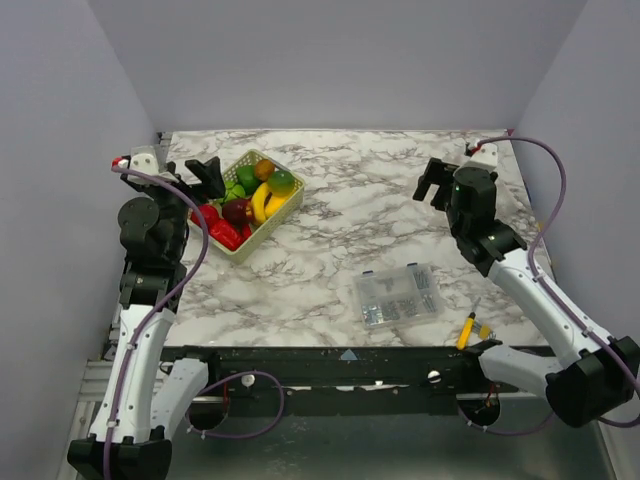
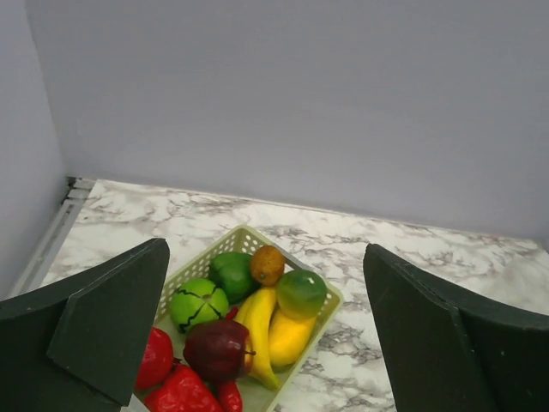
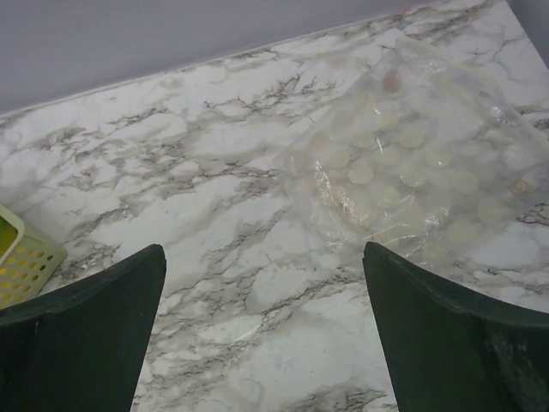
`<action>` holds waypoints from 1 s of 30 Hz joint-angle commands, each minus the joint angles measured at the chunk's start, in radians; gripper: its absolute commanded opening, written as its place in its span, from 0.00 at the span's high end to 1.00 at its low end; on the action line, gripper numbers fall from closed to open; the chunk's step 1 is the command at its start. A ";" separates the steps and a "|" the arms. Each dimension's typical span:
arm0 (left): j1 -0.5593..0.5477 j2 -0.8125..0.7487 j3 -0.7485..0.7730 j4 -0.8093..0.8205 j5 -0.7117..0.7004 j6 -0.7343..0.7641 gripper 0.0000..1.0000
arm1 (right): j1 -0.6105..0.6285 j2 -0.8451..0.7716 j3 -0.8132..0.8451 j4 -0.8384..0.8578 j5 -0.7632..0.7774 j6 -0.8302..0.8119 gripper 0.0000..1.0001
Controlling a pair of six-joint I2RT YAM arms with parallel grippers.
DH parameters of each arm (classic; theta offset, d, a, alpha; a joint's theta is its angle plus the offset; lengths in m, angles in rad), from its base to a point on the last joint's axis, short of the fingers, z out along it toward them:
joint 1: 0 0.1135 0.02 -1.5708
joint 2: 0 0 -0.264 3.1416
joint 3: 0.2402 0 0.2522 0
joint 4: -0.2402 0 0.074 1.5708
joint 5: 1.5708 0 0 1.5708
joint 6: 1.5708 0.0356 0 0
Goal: Place the food in the zip-top bag and seal the zipper
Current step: Pick up the zipper food storage bag at the center of the board.
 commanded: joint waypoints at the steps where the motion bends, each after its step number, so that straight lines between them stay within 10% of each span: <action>1: 0.000 0.026 0.031 -0.061 0.180 -0.039 0.01 | -0.004 0.095 0.058 -0.041 0.074 0.049 0.00; 12: -0.166 0.085 0.053 -0.143 0.255 0.024 0.02 | -0.165 0.269 0.110 -0.033 -0.011 0.252 0.00; 30: -0.289 0.114 0.044 -0.147 0.404 -0.032 0.01 | -0.802 0.414 -0.147 0.262 -0.669 0.541 0.00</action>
